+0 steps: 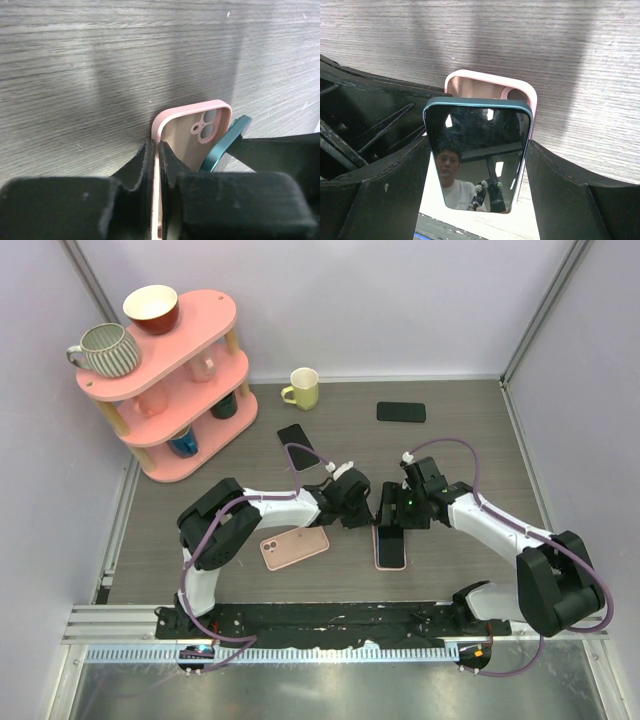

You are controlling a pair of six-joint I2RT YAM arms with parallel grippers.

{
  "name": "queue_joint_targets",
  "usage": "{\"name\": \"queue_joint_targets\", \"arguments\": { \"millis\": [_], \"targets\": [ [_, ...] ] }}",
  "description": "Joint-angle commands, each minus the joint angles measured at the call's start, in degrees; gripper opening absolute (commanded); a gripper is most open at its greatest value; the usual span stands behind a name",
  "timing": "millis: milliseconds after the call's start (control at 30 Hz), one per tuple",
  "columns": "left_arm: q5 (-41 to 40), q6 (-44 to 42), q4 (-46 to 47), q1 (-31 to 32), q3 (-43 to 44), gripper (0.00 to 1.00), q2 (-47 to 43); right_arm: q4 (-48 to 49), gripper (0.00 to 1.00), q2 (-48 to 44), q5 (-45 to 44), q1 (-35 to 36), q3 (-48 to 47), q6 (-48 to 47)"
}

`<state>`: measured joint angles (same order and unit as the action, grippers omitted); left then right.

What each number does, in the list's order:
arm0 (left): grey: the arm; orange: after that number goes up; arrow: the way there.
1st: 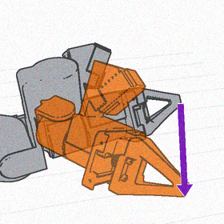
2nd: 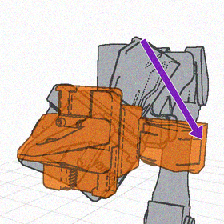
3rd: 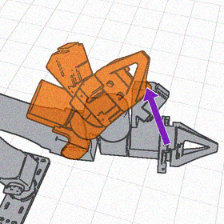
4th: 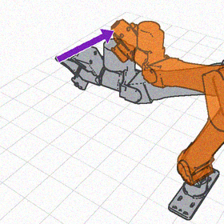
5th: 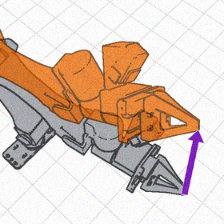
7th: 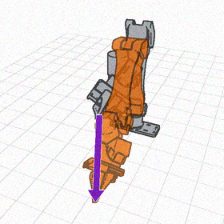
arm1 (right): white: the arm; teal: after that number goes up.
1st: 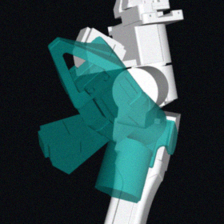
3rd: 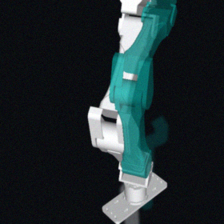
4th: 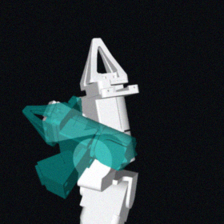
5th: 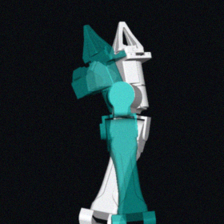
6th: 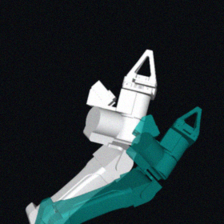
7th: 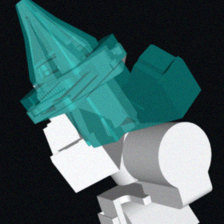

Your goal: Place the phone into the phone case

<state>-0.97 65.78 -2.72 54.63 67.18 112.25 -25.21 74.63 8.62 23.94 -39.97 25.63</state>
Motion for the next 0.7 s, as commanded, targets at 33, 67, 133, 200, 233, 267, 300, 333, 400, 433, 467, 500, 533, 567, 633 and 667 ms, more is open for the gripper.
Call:
{"name": "queue_joint_targets", "arguments": {
  "millis": [33,67,133,200,233,267,300,333,400,433,467,500,533,567,633,667],
  "targets": [
    [0.36,-2.58,1.76,-0.23,0.23,0.21,-4.31,-3.09,0.76,-1.86,-0.71,0.31,-3.62,0.83],
    [0.1,-2.85,1.41,-0.23,0.41,0.26,-4.58,-3.52,0.77,-1.68,-0.97,0.31,-3.8,0.83],
    [-0.43,-3.2,0.26,-0.23,0.67,0.35,-5.28,-3.35,0.77,-1.33,-0.98,0.31,-3.46,0.57],
    [-1.05,-3.46,-0.61,-0.23,1.11,0.43,-5.46,-2.04,0.77,-0.63,-0.19,0.31,-2.84,0.83],
    [-1.31,-3.64,-0.97,-0.4,1.2,0.45,-5.46,-1.25,0.76,-0.37,0.34,0.31,-2.23,0.65],
    [-1.31,-3.64,-1.23,-0.49,1.46,0.45,-5.55,0.24,0.76,0.16,0.95,0.31,-1.87,0.57],
    [-1.4,-3.73,-1.67,-0.58,1.47,0.46,-5.63,0.51,0.76,0.43,1.39,0.31,-1.44,0.56],
    [-1.49,-3.73,-1.85,-0.75,1.47,0.47,-5.81,0.6,0.77,0.6,1.4,0.4,-1.43,0.65],
    [-2.1,-3.55,-2.98,-1.19,1.12,0.49,-6.42,1.13,0.78,0.87,1.05,0.31,-1.43,0.48],
    [-2.36,-3.29,-3.34,-1.72,0.94,0.5,-6.69,1.3,0.79,0.95,0.87,0.31,-1.52,0.3],
    [-2.37,-3.2,-3.43,-2.07,0.24,0.5,-7.47,1.31,0.8,1.04,0.7,0.31,-1.69,0.3],
    [-2.37,-3.2,-3.43,-2.33,-0.2,0.51,-7.92,1.31,0.81,1.3,0.78,0.31,-2.22,0.21],
    [-2.45,-3.37,-3.34,-3.12,-0.73,0.52,-8.44,1.31,0.87,1.39,0.78,0.31,-2.4,0.21],
    [-2.28,-3.81,-3.17,-3.39,-1.52,0.52,-8.88,0.96,0.89,1.48,0.69,0.31,-2.66,0.3],
    [-3.77,-5.22,-4.13,-3.65,-1.7,0.53,-10.46,0.43,0.94,1.66,0.34,0.31,-3.54,0.21],
    [-4.38,-6.44,-4.92,-3.65,-1.52,0.53,-10.82,-0.1,0.95,1.75,-0.09,0.31,-3.71,0.39]
  ]
}}
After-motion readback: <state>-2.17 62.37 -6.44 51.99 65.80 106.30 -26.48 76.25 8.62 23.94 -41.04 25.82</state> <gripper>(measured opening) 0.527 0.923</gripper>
